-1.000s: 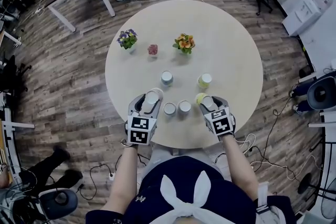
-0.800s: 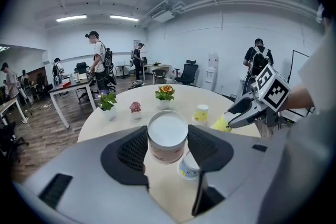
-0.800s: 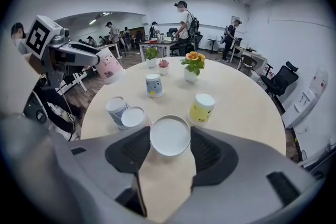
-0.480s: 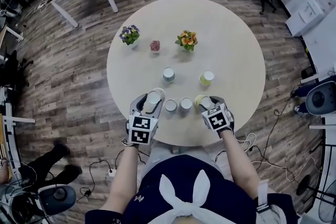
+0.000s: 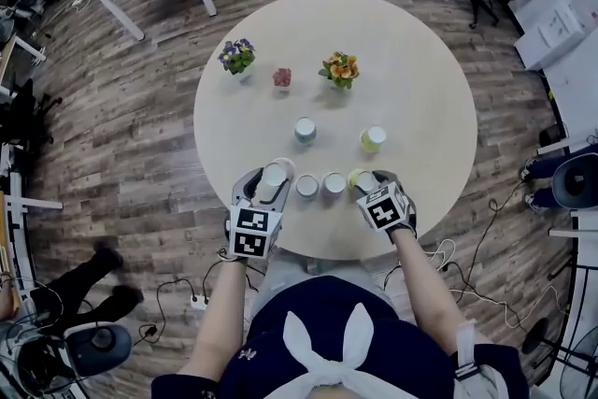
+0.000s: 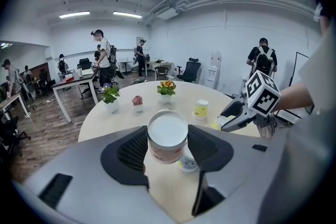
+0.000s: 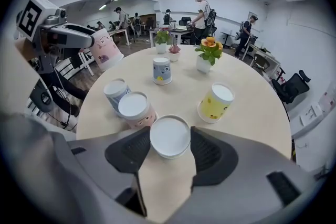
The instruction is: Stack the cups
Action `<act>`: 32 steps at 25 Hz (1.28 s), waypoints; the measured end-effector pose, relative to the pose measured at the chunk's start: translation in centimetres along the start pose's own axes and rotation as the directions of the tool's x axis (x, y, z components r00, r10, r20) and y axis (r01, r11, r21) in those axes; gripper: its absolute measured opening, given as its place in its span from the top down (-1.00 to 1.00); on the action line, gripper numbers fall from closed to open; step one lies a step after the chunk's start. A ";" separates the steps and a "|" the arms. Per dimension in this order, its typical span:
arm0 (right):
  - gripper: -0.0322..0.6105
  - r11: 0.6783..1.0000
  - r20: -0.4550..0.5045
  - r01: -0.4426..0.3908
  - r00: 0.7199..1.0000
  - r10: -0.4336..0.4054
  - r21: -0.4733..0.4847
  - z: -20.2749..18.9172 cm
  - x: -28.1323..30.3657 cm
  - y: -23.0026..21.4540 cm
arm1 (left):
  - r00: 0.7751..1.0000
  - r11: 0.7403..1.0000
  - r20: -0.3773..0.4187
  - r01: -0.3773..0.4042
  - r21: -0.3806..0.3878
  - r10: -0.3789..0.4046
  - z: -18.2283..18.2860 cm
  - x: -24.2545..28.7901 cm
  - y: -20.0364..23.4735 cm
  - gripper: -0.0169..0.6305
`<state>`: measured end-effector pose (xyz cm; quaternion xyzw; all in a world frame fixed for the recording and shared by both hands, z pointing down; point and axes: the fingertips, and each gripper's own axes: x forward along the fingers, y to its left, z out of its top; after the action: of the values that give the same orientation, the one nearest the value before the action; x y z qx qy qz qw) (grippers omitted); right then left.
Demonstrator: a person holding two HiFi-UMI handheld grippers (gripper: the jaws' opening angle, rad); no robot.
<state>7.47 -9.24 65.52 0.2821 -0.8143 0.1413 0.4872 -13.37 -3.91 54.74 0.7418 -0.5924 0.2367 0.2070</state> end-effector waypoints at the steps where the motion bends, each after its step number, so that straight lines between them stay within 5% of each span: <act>1: 0.14 1.000 0.002 -0.002 1.000 0.002 0.002 0.1 0.1 0.0 | 1.000 1.000 -0.001 -0.001 -0.001 0.001 -0.1 0.0 0.0 0.18; 22: 0.07 0.997 0.027 -0.052 0.998 0.050 0.056 0.5 0.8 0.5 | 0.997 0.997 -0.014 0.076 0.025 -0.076 -0.1 1.2 -3.1 0.18; 32: 0.05 0.993 0.114 -0.045 0.993 0.032 0.112 1.7 -0.9 -0.2 | 0.990 0.988 -0.027 0.142 0.063 -0.141 0.4 2.0 -5.6 0.18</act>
<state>6.71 -9.95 63.86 0.3012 -0.8363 0.1810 0.4208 -7.48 -4.55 55.45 0.7855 -0.5279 0.2487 0.2058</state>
